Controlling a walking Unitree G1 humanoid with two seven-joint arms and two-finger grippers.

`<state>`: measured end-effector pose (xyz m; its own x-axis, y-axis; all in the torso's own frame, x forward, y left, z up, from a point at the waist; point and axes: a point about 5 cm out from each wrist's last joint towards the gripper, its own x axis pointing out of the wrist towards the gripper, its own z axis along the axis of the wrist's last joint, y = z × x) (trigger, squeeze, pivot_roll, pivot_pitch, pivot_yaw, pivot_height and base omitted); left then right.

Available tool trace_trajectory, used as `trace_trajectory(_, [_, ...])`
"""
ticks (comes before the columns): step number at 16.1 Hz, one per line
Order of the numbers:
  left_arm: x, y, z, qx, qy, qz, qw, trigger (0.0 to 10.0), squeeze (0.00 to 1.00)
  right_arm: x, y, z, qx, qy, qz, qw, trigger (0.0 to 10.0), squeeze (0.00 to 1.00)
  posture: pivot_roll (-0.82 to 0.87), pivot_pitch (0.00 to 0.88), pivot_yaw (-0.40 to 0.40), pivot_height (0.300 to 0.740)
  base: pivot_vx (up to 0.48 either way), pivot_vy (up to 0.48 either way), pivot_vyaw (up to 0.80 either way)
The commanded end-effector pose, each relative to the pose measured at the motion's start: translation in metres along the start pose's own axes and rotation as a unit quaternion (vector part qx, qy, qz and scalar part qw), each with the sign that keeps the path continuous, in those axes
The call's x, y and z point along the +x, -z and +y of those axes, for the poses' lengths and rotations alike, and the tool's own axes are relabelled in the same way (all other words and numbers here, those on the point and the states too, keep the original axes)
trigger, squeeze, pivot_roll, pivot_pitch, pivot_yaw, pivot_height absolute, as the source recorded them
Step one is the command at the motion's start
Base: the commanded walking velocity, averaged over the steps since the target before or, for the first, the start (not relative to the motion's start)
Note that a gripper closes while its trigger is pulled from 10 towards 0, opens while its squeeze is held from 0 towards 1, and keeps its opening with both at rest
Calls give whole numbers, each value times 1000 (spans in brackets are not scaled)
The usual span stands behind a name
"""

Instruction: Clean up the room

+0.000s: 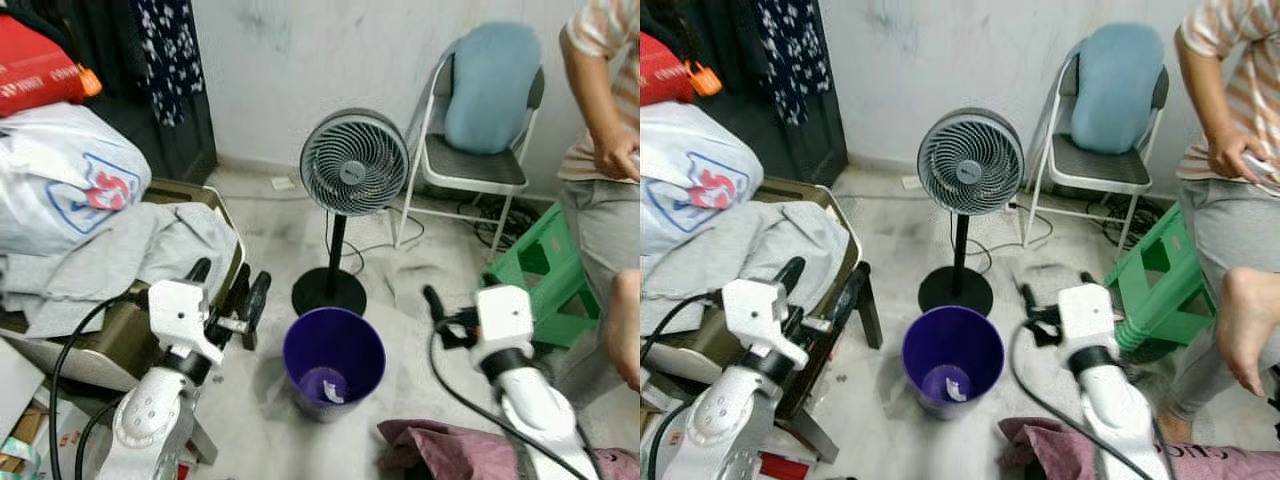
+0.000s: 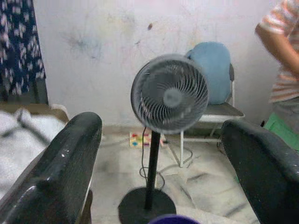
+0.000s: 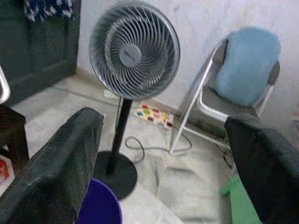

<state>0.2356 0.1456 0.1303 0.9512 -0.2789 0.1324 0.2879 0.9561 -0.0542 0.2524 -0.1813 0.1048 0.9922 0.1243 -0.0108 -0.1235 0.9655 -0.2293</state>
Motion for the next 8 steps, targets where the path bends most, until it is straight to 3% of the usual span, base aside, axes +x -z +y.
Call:
trace_trajectory(1, [1,-1,1,6,8,0,1000,10000,0,4,-8,1,-5,14,-13,1000,10000,0,-77,2,-3,740,0,0,0])
trace_trajectory(4, [-2,-2,1,5,10,2,1000,10000,0,2,-10,6,7,19,-15,1000,10000,0,-74,18,0,740,0,0,0])
trace_trajectory(8, [-5,0,-4,0,13,8,1000,10000,0,-3,-8,11,13,8,-7,1000,10000,0,-75,37,-6,740,0,0,641])
